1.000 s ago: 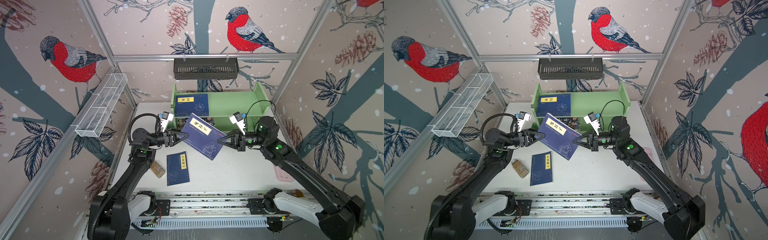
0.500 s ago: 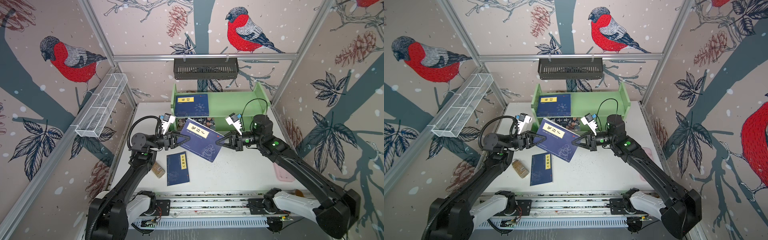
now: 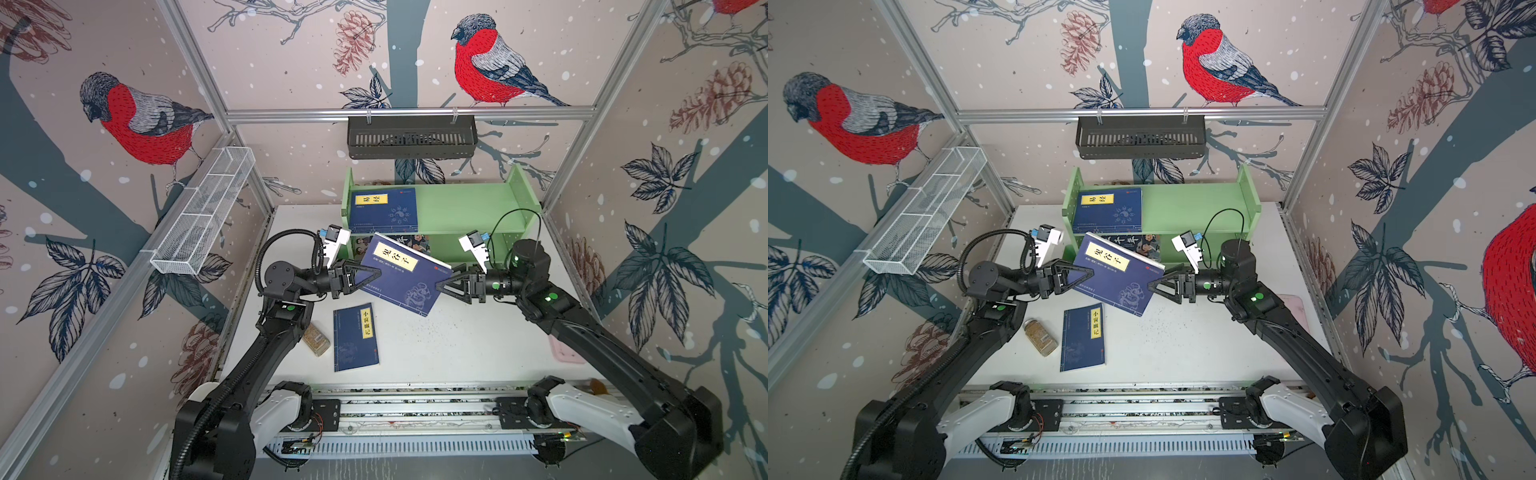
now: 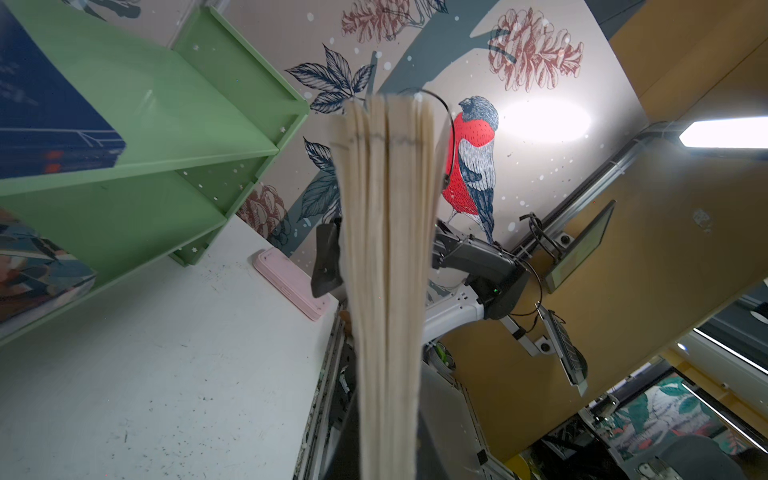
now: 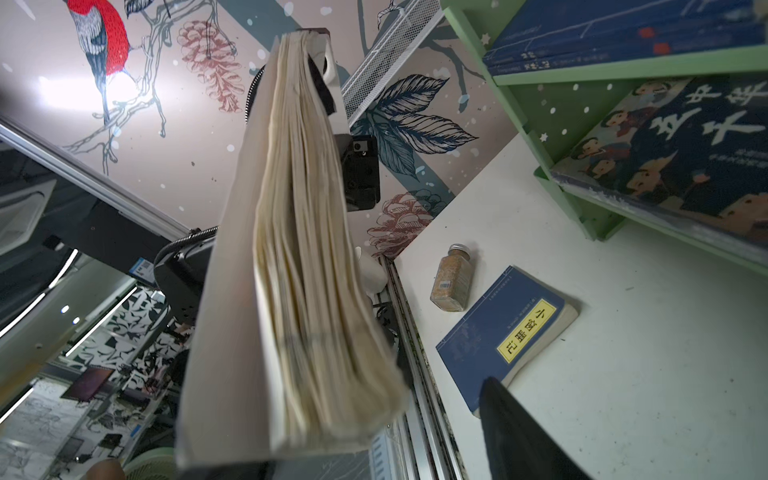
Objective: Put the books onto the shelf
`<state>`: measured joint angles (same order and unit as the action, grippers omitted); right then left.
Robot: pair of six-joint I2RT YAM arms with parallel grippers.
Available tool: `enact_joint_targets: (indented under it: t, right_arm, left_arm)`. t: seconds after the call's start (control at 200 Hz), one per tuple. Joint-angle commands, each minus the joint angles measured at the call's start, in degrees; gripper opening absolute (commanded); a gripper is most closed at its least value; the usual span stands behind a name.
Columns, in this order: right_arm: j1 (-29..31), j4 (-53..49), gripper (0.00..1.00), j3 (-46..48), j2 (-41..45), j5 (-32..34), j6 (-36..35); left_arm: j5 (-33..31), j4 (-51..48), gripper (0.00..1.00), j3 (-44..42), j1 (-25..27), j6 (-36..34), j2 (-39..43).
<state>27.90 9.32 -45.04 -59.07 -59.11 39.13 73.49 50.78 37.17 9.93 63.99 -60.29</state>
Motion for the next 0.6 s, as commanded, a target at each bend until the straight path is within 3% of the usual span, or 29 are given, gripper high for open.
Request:
enact_joint_targets:
  t: [0.0, 0.13, 0.27, 0.595]
  right_arm:
    - [0.20, 14.30, 0.78, 3.94, 3.49, 6.58, 9.41]
    - [1.22, 20.23, 0.87, 9.04, 8.29, 15.66, 15.40]
    - [4.85, 22.36, 0.88, 10.82, 9.37, 20.63, 16.15]
    - [9.41, 22.13, 0.83, 7.87, 3.13, 26.12, 13.97]
  left_arm:
    - [-4.83, -3.60, 0.00, 1.39, -0.86, -2.92, -0.73]
    - [-7.61, 3.02, 0.00, 1.55, -1.23, 3.43, -2.04]
    - [-10.44, 10.43, 0.00, 1.15, -1.23, 11.26, -3.27]
    - [-12.85, 11.43, 0.00, -1.05, -1.32, 13.73, -1.98]
